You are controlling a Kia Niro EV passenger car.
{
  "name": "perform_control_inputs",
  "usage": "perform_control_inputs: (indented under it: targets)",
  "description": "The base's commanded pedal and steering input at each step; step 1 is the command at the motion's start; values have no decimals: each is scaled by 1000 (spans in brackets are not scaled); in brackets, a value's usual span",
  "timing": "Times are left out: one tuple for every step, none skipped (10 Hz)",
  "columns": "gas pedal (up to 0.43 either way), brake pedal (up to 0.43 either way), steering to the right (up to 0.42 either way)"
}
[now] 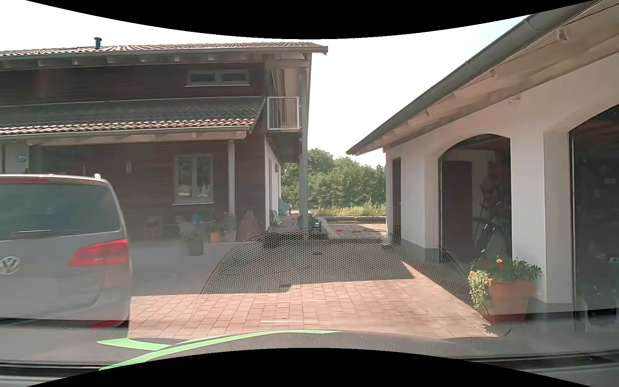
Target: Follow the waypoints while adhering to traffic rules and regulations
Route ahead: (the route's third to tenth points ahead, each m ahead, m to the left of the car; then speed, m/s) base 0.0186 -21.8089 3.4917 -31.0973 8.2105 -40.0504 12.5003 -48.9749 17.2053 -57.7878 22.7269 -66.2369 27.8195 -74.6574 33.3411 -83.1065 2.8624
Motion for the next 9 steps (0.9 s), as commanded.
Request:
perform_control_inputs:
  targets:
    - [0,213,184]
    - [0,213,129]
    - [0,220,75]
    - [0,226,22]
    - [0,232,-20]
    - [0,238,-84]
    - [0,238,-134]
    - [0,238,-148]
    - [0,244,-134]
